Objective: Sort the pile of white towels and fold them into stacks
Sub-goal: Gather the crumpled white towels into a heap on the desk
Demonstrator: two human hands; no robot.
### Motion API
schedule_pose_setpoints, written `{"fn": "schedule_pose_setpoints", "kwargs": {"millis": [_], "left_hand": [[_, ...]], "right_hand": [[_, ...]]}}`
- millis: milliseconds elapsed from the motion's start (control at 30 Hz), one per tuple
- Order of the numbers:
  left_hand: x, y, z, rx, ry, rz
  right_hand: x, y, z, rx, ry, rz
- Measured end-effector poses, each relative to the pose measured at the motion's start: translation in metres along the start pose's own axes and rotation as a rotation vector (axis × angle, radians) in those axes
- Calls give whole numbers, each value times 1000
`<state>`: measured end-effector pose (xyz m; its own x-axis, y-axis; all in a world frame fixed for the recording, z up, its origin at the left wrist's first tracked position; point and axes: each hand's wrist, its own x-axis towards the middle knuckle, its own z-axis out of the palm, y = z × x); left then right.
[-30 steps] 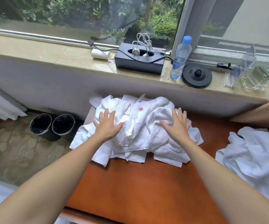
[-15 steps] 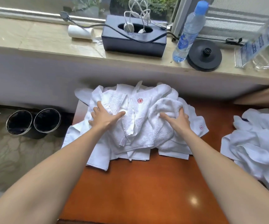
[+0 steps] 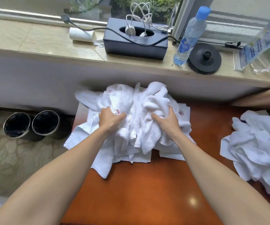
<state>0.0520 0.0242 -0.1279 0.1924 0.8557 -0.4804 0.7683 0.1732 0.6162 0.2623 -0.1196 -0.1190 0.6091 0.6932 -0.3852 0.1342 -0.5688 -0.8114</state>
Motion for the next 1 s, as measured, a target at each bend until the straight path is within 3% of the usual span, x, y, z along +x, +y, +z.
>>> {"fn": "schedule_pose_setpoints", "kwargs": {"millis": [167,267,400,633,733,867,1000], "left_hand": [[-10,2,-3,-52,-59,-47],[-3,5,-16,-107,-110,-169],[10,-4,-14,-161,-190,-161],[33,-9,-9,-90,-134,-217],[38,-11,-4,-31,-180,-195],[44,-14,-2,-100,-178,-88],[38,-12,4,-207,-172,-26]], "right_hand": [[-6,-2,-3,-165,6,63],[0,-1,-8,-67,13,178],[8,3,2,-58,37,118],[24,14,0,-107,63,212],[33,18,-6,-163,48,272],[37,17,3,-140,72,201],[32,9,4,23,-28,114]]}}
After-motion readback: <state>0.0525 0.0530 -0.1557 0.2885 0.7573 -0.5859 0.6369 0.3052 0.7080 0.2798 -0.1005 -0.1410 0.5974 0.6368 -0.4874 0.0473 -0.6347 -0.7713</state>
